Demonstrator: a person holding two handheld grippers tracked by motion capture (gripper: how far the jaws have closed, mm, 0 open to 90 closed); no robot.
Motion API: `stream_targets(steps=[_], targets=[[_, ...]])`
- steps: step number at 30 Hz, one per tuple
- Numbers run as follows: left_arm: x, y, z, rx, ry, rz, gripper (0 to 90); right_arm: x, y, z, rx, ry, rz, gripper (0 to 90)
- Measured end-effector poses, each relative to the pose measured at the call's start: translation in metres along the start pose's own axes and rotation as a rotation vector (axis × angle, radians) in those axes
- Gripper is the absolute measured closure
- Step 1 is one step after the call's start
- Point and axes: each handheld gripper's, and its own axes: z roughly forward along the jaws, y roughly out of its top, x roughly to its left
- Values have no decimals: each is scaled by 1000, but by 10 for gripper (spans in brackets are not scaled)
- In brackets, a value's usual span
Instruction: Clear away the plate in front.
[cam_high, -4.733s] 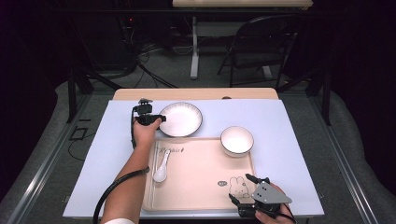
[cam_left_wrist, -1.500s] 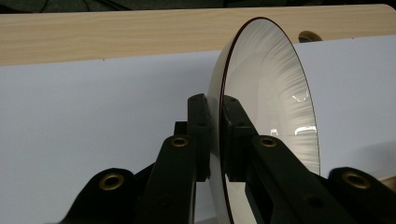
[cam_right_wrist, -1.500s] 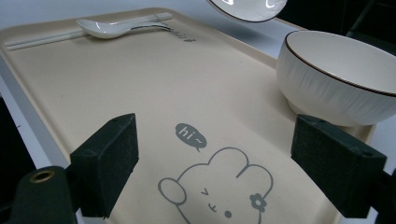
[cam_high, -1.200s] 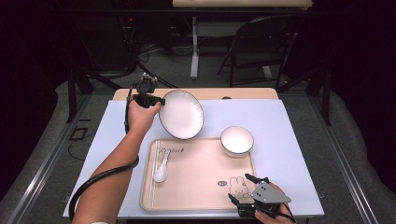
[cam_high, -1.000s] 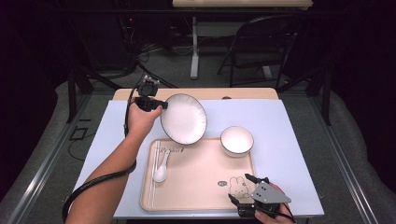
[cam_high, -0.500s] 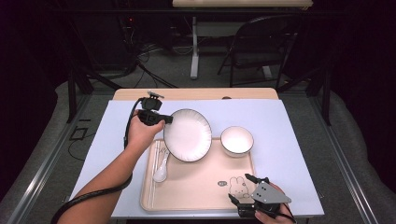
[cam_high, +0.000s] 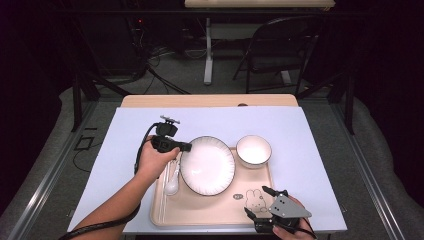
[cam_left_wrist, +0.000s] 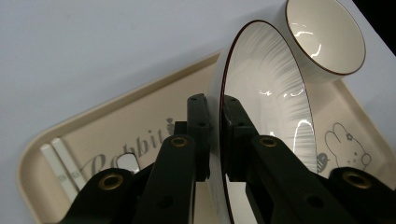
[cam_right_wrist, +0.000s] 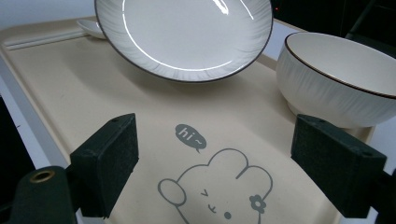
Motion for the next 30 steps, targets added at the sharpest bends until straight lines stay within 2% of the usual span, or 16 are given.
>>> stream_targets(steps=[4, 5, 8, 9, 11, 13, 16, 17, 19, 21, 23, 26, 30], targets=[[-3, -5, 2, 10, -16, 2, 834, 0, 0, 0, 1, 2, 0, 144], [-3, -10, 5, 13, -36, -4, 834, 0, 0, 0, 1, 1, -1, 144], [-3, -12, 7, 19, -54, -13, 834, 0, 0, 0, 1, 1, -2, 144], [-2, -16, 11, 27, -74, -25, 833, 0, 0, 0, 2, 1, -2, 144], [-1, -19, 16, 41, -89, -24, 833, 0, 0, 0, 3, 0, -2, 144], [0, -22, 22, 55, -86, -19, 833, 0, 0, 0, 4, -1, -2, 144], [5, -26, 28, 55, -102, -39, 843, 0, 0, 1, 5, 0, -2, 144], [10, -29, 35, 56, -68, -35, 847, 0, 0, 1, 6, -1, -3, 144], [12, -31, 39, 61, -55, -37, 853, 0, 0, 1, 6, -1, -3, 144], [18, -34, 44, 62, -60, -71, 852, 1, 0, 1, 8, 0, -3, 144], [21, -36, 49, 62, -54, -83, 846, 1, 0, 1, 7, 1, -4, 144], [22, -39, 55, 73, -23, -60, 829, 0, 0, 1, 8, -1, -3, 144], [21, -41, 60, 63, 11, -58, 807, 0, 0, 1, 7, 0, -4, 144]])
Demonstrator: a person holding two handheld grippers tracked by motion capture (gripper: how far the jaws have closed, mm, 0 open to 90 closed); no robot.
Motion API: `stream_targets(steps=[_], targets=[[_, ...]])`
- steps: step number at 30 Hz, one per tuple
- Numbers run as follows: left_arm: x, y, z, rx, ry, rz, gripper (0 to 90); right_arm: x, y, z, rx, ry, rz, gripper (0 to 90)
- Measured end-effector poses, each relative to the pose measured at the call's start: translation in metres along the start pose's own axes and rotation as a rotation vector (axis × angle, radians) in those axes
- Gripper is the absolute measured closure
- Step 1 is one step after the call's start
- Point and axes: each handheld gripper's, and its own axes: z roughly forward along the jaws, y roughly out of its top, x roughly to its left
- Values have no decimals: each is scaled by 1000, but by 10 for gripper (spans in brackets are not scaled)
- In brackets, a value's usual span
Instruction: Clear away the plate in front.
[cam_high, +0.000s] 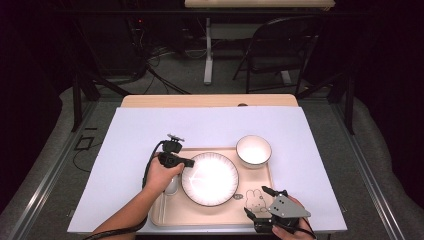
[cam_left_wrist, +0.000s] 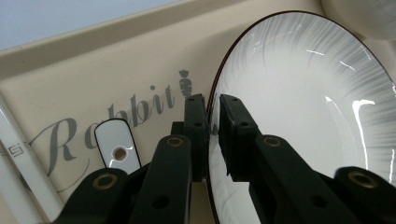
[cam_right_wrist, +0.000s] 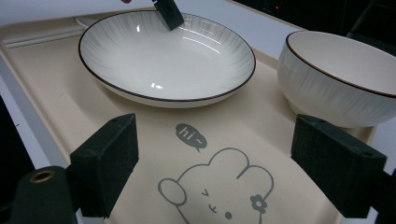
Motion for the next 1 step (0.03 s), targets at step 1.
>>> stream_targets(steps=[1], targets=[[0, -1, 1, 2, 6, 7, 777, 0, 0, 0, -1, -1, 0, 144]])
